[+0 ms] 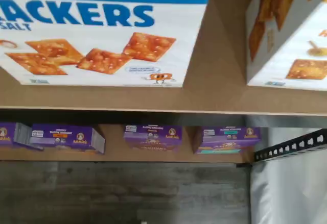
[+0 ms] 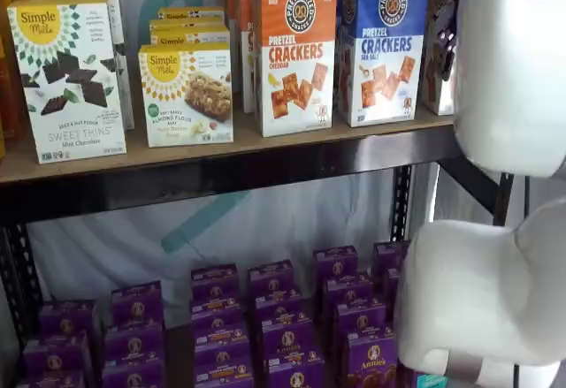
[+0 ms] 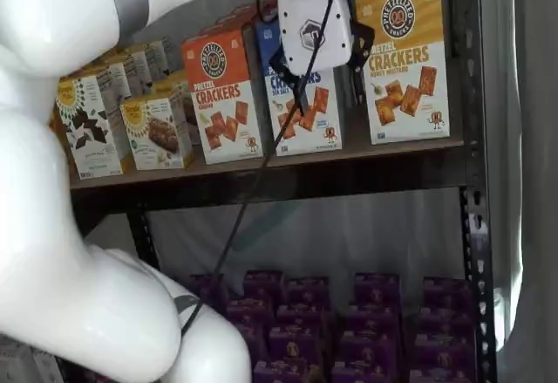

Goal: Retrieve the yellow and white box located on the top shelf, the sixth one from the left

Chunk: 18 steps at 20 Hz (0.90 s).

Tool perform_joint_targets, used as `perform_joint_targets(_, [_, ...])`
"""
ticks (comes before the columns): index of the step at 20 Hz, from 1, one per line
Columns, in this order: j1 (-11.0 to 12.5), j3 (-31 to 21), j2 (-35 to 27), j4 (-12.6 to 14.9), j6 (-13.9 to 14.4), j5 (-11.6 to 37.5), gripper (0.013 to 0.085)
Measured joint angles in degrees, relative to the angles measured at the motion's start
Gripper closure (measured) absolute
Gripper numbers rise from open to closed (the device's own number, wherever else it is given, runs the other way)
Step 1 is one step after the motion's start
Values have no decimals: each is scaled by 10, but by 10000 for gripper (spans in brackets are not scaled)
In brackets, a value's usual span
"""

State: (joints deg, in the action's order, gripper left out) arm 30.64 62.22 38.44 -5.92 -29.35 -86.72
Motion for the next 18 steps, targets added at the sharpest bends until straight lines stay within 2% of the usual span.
perform_joint_targets(12, [19, 22, -13, -10, -18, -17, 130])
perform_joint_targets(18, [19, 22, -11, -9, -19, -25, 130])
